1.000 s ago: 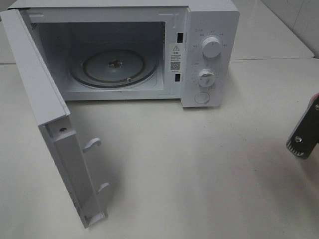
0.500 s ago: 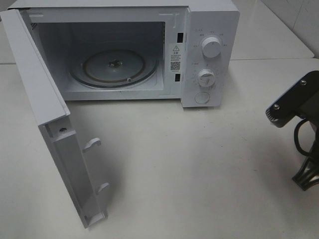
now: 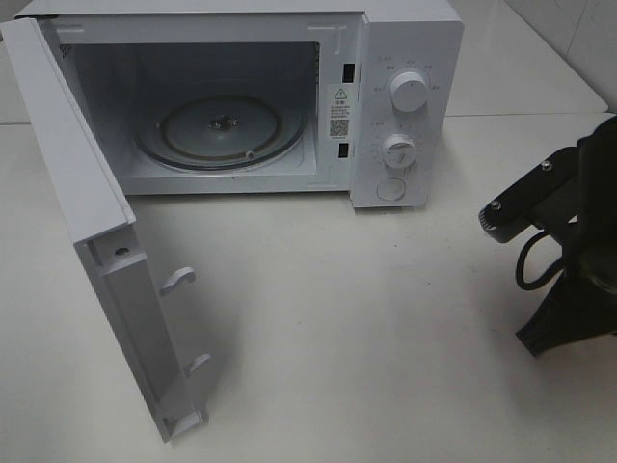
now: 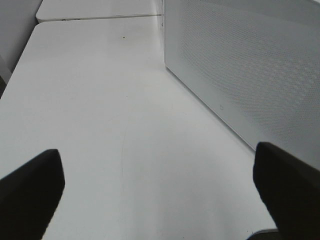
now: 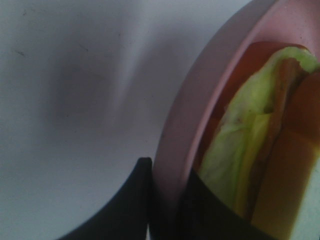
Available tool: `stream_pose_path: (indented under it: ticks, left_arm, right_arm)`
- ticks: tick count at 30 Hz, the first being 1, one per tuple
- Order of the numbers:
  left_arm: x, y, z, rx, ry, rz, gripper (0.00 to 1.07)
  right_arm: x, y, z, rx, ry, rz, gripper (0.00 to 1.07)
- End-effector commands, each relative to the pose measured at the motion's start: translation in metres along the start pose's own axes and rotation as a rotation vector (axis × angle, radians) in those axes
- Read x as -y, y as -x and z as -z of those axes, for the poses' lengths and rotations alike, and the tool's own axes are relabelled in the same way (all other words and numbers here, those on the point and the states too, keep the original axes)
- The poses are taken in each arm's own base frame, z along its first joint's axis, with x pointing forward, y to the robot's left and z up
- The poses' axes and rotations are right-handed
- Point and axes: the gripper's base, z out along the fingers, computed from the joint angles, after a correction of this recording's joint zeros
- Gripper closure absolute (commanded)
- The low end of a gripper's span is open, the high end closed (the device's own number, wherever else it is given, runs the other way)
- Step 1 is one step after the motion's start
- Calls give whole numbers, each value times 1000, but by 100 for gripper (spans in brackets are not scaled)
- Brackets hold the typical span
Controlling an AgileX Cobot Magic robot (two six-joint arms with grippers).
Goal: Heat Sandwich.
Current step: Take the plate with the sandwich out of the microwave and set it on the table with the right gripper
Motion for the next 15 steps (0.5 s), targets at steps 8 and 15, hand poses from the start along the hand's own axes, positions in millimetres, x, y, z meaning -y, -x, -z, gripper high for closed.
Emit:
stream_pose_path:
  ticks: [8, 15]
  left_arm:
    - [0, -1, 2, 24, 1, 3, 10]
    - [0, -1, 2, 24, 1, 3, 10]
  right_arm:
    - [-12, 7, -19, -45, -89, 16, 105]
    - [-19, 12, -30, -32, -138, -5, 104]
